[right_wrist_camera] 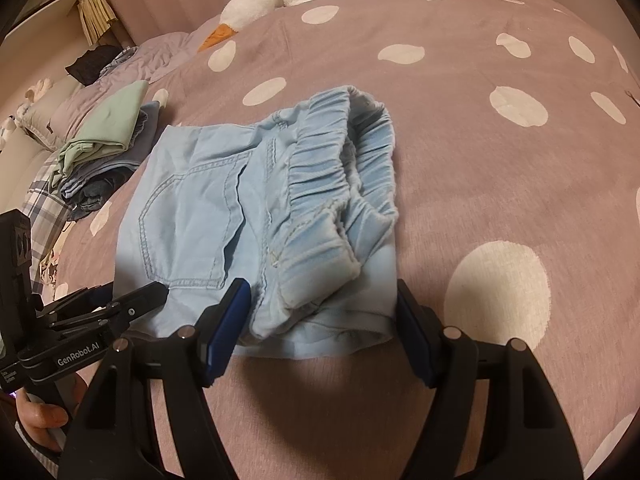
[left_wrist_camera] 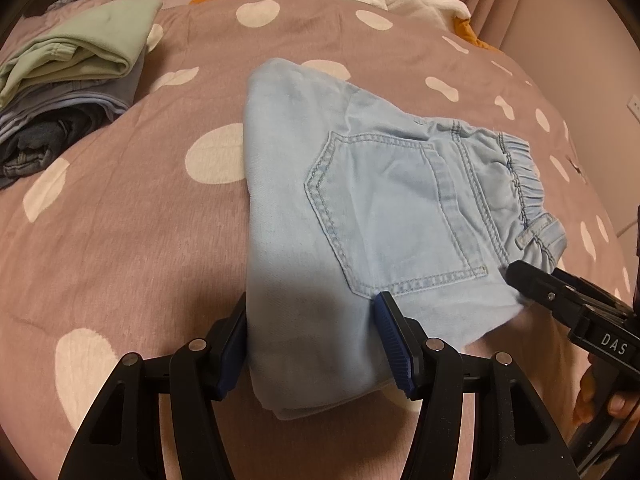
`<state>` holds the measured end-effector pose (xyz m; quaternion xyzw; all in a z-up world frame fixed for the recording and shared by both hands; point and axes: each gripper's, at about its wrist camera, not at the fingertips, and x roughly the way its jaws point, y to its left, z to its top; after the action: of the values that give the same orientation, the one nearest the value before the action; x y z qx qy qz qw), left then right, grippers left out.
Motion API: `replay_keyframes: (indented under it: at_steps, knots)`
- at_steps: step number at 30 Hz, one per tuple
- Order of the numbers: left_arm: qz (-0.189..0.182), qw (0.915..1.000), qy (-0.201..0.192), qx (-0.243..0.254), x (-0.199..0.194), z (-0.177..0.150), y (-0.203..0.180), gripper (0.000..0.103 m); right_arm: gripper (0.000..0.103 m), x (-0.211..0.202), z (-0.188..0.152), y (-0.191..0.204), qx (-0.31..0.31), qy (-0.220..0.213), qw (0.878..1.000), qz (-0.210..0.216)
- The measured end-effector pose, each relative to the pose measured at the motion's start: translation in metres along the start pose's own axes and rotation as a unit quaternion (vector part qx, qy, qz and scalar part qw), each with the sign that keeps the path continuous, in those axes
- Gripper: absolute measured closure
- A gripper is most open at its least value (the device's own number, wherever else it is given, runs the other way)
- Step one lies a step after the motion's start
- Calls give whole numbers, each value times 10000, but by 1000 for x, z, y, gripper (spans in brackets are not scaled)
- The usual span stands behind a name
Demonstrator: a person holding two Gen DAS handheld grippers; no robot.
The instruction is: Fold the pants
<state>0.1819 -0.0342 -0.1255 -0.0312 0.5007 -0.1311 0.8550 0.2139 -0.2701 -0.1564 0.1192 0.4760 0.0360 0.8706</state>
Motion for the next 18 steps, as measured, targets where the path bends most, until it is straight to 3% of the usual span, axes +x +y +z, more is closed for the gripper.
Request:
replay_keyframes:
  at_steps: [18]
  knots:
    - [51, 10000, 24, -37, -8, -7, -1, 44, 31, -10, -6, 2, -44, 23, 10000, -64]
